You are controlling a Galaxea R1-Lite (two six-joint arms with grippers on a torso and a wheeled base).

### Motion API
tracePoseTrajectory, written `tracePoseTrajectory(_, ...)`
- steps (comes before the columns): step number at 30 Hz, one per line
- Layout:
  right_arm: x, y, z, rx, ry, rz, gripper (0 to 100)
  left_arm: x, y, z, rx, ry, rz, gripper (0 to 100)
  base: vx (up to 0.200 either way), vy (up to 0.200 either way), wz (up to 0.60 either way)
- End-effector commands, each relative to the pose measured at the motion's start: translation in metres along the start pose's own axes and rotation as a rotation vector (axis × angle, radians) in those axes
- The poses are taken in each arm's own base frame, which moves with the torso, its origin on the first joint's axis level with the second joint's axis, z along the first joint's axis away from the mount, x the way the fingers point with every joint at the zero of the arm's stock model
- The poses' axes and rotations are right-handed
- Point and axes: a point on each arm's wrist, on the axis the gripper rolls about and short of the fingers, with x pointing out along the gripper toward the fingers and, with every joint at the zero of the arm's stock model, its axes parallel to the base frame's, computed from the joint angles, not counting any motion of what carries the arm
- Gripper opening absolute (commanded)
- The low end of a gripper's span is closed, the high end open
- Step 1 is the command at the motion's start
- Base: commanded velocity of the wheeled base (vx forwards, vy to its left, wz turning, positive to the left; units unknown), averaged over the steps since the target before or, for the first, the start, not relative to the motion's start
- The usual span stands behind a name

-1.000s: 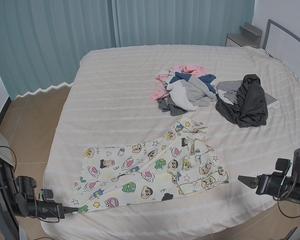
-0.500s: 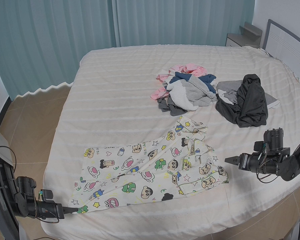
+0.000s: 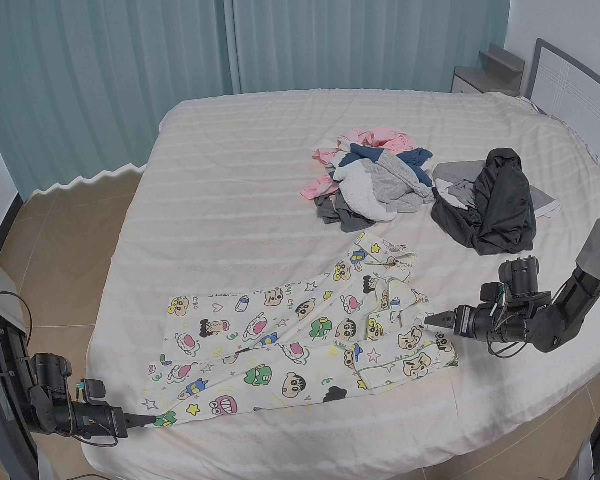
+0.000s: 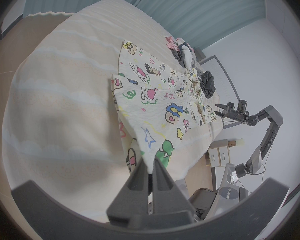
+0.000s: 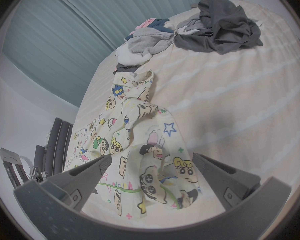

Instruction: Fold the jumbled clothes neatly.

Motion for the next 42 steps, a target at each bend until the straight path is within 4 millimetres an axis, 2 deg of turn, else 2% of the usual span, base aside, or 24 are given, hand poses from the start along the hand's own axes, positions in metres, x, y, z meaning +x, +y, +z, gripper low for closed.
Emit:
tracePoseTrajectory(1, 0.009, 0.005, -0.004, -0.013, 0.023, 0.023, 100, -0.002, -0.001, -0.004, -0.015, 0.009, 0.001, 0, 0.000, 0.000, 0.00)
tracePoseTrajectory(6, 0.012, 0.015, -0.007, -0.037, 0.034, 0.045, 100, -0.002, -0.001, -0.004, -0.015, 0.009, 0.001, 0, 0.000, 0.000, 0.00)
tracePoseTrajectory(16, 0.021, 0.023, -0.018, -0.062, 0.074, 0.056, 100, -0.002, -0.001, -0.004, -0.013, 0.009, 0.001, 0, 0.000, 0.000, 0.00)
tracePoseTrajectory(17, 0.021, 0.023, -0.019, -0.063, 0.077, 0.056, 0, -0.002, -0.001, -0.004, -0.013, 0.009, 0.001, 0, 0.000, 0.000, 0.00)
tracePoseTrajectory(21, 0.025, 0.022, -0.022, -0.065, 0.086, 0.046, 0, -0.002, -0.001, -0.004, -0.013, 0.009, 0.001, 0, 0.000, 0.000, 0.00)
tracePoseTrajectory(33, 0.020, 0.015, -0.024, -0.047, 0.093, 0.027, 0, -0.002, -0.001, -0.004, -0.014, 0.006, 0.001, 0, 0.000, 0.000, 0.00)
tracePoseTrajectory(42, 0.002, 0.012, -0.034, -0.036, 0.119, 0.012, 0, -0.013, 0.007, -0.004, 0.014, -0.048, -0.019, 0, 0.000, 0.000, 0.00)
